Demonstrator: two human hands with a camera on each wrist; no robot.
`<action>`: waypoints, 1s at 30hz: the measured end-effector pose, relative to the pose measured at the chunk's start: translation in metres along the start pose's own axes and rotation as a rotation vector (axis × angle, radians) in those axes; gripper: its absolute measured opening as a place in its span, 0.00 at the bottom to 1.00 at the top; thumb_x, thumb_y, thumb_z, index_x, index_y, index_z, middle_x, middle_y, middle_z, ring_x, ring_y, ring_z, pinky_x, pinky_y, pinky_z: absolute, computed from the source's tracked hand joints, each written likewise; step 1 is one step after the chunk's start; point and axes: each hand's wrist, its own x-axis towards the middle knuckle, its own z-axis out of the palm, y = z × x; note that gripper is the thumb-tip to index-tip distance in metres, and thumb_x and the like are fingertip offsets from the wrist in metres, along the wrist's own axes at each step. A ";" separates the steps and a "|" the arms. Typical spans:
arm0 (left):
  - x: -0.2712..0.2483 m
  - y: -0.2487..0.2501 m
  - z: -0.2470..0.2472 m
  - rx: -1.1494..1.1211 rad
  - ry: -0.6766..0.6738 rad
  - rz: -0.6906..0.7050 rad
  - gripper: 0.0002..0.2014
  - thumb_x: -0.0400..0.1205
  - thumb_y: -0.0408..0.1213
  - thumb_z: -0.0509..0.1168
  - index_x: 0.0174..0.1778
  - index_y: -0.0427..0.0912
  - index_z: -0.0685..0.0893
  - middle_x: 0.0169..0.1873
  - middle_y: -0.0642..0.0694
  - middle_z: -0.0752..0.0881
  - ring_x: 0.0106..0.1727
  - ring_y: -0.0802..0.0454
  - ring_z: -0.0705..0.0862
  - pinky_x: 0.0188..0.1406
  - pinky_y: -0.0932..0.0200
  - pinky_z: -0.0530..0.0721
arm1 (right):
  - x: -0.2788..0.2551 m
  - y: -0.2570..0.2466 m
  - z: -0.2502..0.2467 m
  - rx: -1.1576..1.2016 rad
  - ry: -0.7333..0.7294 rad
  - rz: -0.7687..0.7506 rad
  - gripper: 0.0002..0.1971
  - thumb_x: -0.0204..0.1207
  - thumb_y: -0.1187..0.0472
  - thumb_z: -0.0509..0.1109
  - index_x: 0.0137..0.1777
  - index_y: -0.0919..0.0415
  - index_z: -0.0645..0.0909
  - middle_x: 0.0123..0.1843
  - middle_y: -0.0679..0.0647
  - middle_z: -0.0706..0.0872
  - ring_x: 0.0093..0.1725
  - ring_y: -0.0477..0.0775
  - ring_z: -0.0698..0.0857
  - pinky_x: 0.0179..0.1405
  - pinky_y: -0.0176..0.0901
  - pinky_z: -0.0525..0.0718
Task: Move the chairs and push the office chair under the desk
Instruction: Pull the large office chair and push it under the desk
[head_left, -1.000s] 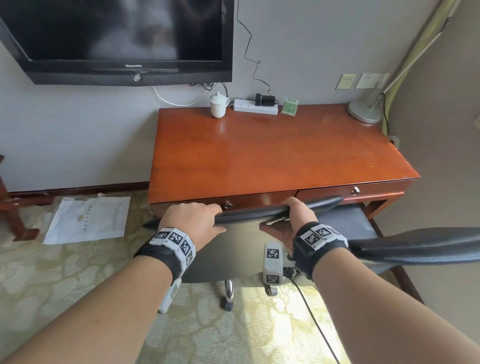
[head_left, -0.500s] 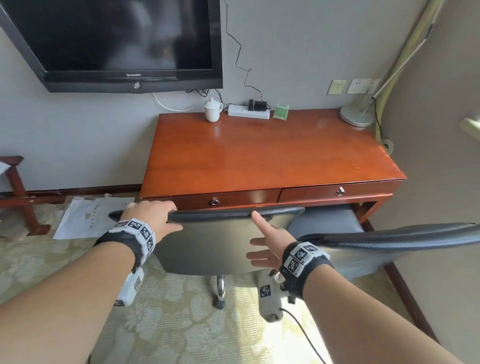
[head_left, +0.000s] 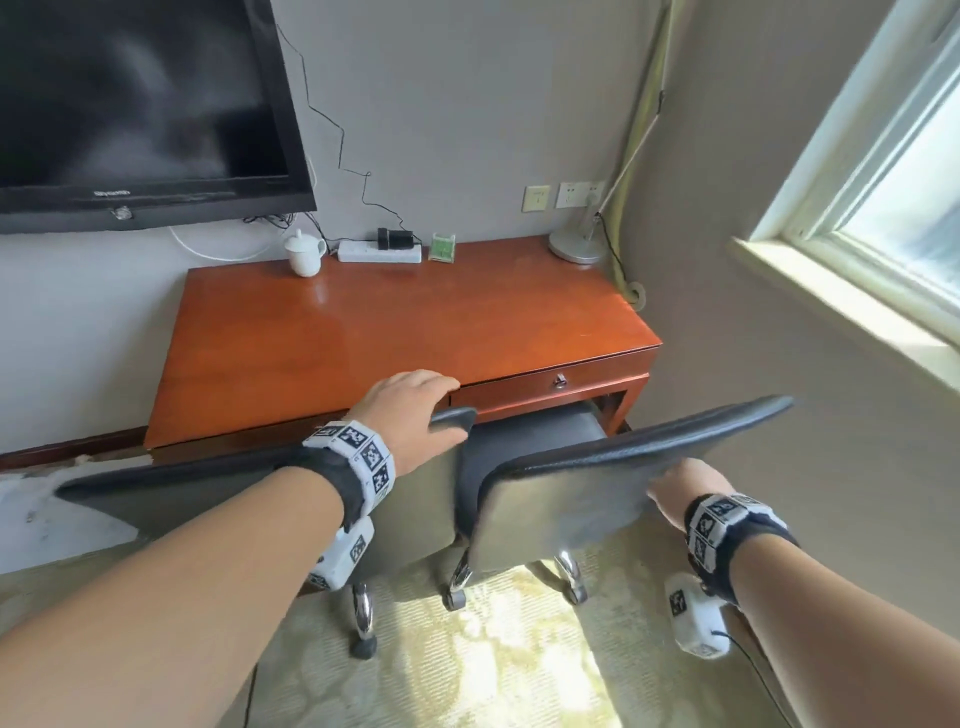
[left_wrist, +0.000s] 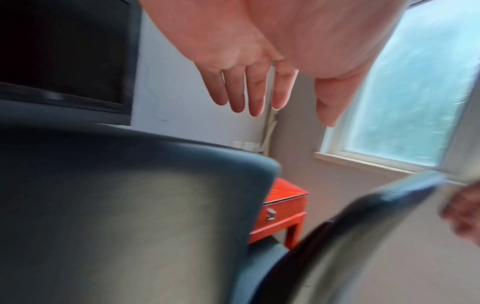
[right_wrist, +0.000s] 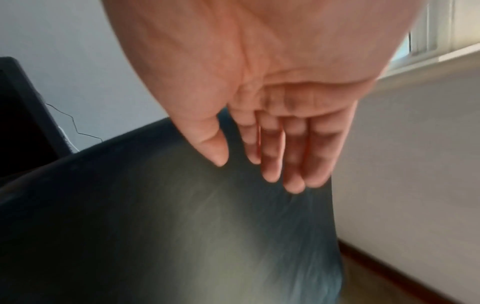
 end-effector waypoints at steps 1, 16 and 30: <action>0.007 0.014 0.007 -0.023 -0.004 0.044 0.34 0.83 0.63 0.66 0.84 0.55 0.72 0.82 0.53 0.74 0.82 0.47 0.72 0.82 0.47 0.69 | 0.000 0.008 -0.013 0.009 0.102 0.005 0.13 0.87 0.59 0.63 0.62 0.62 0.87 0.60 0.63 0.91 0.59 0.65 0.90 0.56 0.50 0.85; 0.108 0.162 0.080 0.174 -0.532 -0.069 0.22 0.82 0.46 0.66 0.73 0.58 0.74 0.55 0.48 0.87 0.48 0.44 0.83 0.41 0.52 0.81 | 0.167 0.056 -0.095 -0.314 -0.119 -0.390 0.32 0.77 0.19 0.55 0.50 0.42 0.89 0.46 0.45 0.90 0.49 0.52 0.88 0.54 0.50 0.87; 0.093 0.207 0.104 0.155 -0.608 -0.500 0.43 0.86 0.30 0.63 0.86 0.79 0.54 0.75 0.50 0.82 0.54 0.48 0.88 0.47 0.52 0.90 | 0.160 0.087 -0.099 -0.372 -0.500 -0.664 0.69 0.46 0.01 0.46 0.84 0.41 0.74 0.80 0.49 0.82 0.77 0.58 0.82 0.79 0.60 0.77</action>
